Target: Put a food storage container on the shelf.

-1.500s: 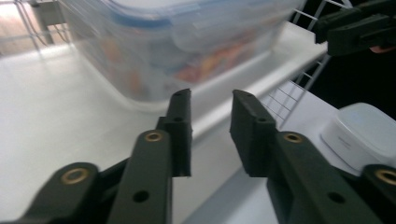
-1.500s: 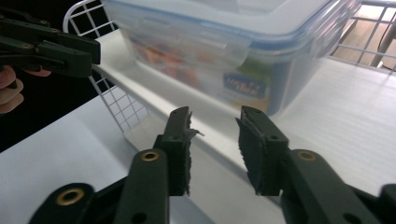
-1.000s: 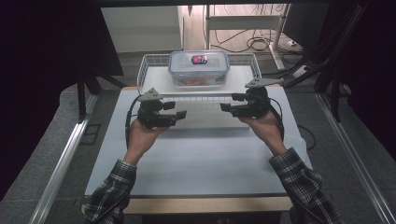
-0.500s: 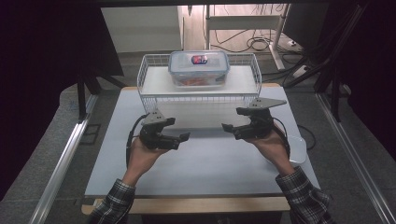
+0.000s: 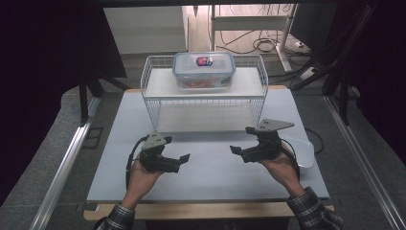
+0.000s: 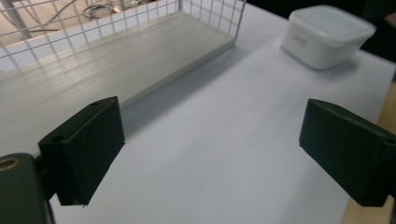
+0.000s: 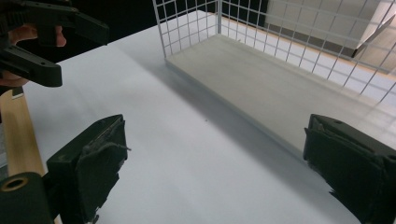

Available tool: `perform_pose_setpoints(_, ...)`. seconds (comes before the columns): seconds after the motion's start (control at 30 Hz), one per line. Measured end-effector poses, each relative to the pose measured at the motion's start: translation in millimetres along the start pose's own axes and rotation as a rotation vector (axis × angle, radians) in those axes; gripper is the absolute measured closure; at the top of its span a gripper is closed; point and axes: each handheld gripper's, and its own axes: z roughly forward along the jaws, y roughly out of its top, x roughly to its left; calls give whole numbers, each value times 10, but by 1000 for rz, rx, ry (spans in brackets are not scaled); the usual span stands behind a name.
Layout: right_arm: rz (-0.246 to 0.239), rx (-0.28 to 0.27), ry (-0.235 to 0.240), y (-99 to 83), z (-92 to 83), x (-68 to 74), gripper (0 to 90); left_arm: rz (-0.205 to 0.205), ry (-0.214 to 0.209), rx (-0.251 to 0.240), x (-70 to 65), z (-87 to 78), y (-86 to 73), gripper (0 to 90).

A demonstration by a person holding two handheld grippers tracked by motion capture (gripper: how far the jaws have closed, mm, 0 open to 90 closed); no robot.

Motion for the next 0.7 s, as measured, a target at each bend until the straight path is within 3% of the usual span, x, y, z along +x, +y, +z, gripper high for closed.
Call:
perform_pose_setpoints(0.23, 41, -28, 13, -181, -65, 52, 47, 14, 51, 16, -73, -65, -202, 42)
perform_pose_setpoints(0.47, 48, 4, -6, -421, -60, 132, 38, 34, 42, 42, -144, -54, -366, 29)
perform_pose_setpoints(0.6, 48, 20, -13, -583, -92, 160, 38, 8, 37, 49, -164, -46, -520, 15)
perform_pose_setpoints(0.7, 39, 26, -24, -650, -107, 169, 40, 31, 45, 67, -188, -35, -586, 9)
